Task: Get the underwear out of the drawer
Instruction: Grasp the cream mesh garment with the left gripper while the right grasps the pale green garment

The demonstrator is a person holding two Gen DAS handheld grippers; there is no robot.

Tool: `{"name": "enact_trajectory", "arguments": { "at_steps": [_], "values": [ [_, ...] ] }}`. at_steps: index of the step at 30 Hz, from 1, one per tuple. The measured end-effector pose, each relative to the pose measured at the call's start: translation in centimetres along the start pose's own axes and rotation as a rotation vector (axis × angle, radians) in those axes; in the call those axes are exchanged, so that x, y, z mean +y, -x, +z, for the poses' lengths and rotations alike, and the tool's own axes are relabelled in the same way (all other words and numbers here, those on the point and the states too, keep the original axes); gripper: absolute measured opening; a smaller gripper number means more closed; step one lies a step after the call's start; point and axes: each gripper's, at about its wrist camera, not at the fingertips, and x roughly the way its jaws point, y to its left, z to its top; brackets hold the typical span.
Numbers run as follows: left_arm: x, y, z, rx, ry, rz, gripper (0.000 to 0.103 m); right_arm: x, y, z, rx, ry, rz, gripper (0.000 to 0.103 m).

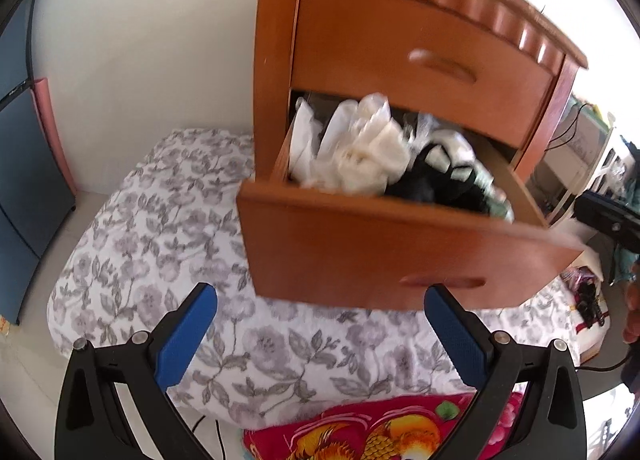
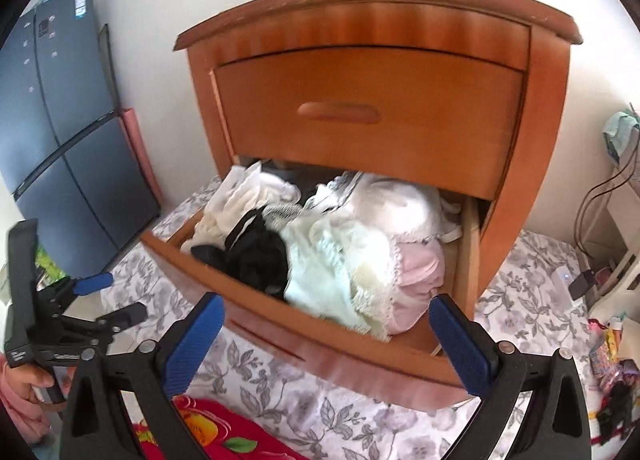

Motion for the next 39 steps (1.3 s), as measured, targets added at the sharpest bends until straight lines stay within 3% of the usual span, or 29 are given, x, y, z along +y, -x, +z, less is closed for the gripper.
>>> {"name": "enact_trajectory", "arguments": {
  "at_steps": [7, 12, 17, 19, 22, 29, 32, 34, 39],
  "values": [
    [0.3, 0.7, 5.7, -0.056, -0.021, 0.013, 0.103, -0.6, -2.5, 1.0, 0.079, -0.054, -0.008, 0.089],
    [-0.5, -1.8, 8.7, 0.000, -0.040, -0.009, 0.103, -0.1, -5.1, 1.2, 0.148, -0.056, -0.005, 0.080],
    [-1.6, -5.2, 10.2, 0.056, -0.063, -0.017, 0.102, -0.1, -7.9, 1.1, 0.221, -0.066, 0.005, 0.060],
    [-1.9, -6.6, 10.5, 0.095, -0.069, -0.033, 0.093, -0.4, -8.6, 0.8, 0.246, -0.092, 0.002, 0.056],
    [-2.1, -8.3, 10.8, 0.138, -0.072, -0.043, 0.088, -0.7, -9.2, 0.7, 0.254, -0.126, 0.017, 0.051],
    [-2.6, -10.9, 10.5, 0.209, -0.074, -0.048, 0.065, -0.8, -9.3, 0.5, 0.246, -0.150, 0.022, 0.026],
    [-2.8, -11.5, 10.2, 0.234, -0.073, -0.055, 0.044, -1.2, -8.9, 0.3, 0.230, -0.170, 0.025, 0.011],
    [-2.9, -11.9, 9.9, 0.248, -0.068, -0.068, 0.028, -1.4, -8.8, 0.3, 0.225, -0.176, 0.027, 0.009],
    [-2.4, -12.2, 9.9, 0.240, -0.020, -0.091, 0.010, -1.3, -8.3, 0.3, 0.202, -0.169, 0.021, 0.006]
  ]
}}
